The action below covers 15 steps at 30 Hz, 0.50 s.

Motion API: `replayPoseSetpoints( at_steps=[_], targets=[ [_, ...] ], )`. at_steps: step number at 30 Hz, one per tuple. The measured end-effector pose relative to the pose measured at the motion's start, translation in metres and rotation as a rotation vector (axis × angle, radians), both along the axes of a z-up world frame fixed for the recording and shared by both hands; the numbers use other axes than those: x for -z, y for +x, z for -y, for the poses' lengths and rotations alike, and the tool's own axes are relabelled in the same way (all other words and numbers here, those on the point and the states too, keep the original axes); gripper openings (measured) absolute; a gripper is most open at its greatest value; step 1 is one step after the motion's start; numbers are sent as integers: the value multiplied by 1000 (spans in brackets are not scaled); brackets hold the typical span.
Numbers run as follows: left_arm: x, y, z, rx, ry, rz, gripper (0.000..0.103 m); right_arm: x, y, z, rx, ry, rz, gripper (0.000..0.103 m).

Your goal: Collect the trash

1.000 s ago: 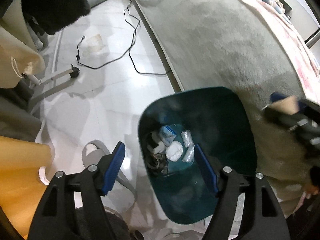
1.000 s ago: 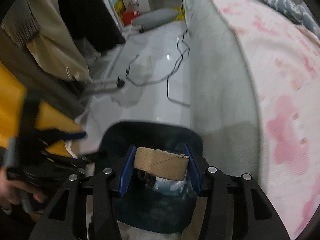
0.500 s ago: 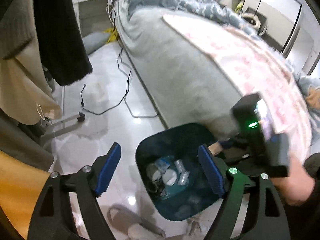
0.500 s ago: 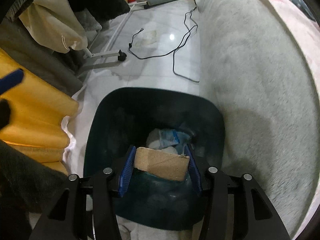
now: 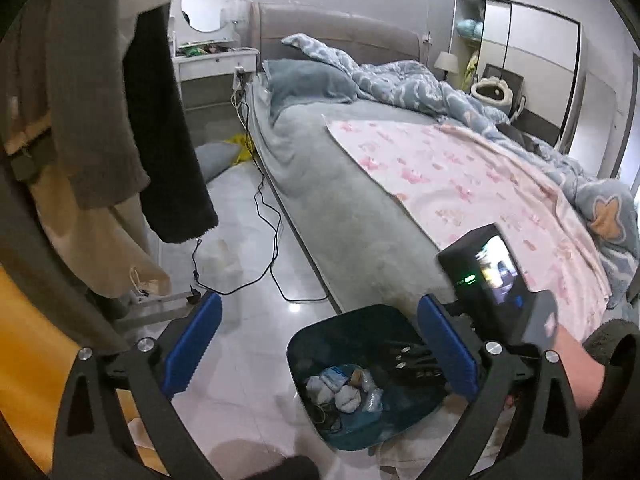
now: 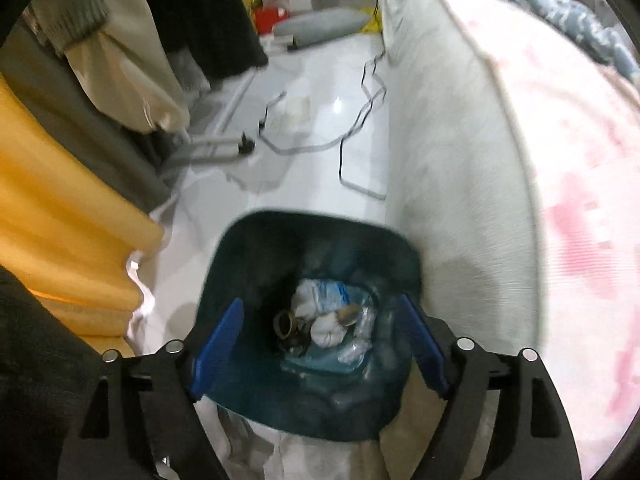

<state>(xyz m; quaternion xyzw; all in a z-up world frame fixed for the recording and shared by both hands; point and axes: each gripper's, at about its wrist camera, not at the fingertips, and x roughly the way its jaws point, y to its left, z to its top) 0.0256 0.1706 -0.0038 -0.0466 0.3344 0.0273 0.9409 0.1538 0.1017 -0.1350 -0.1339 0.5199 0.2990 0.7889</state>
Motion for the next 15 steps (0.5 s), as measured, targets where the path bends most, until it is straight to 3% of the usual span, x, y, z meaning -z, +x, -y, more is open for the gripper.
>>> replayPoseSetpoints(
  at_steps=[8, 15],
  targets=[
    [-30, -25, 7, -44, 51, 42, 100, -78, -34, 36, -2, 118, 107, 99],
    [-44, -43, 22, -43, 64, 96, 100, -147, -69, 87, 24, 145, 296, 99]
  ],
)
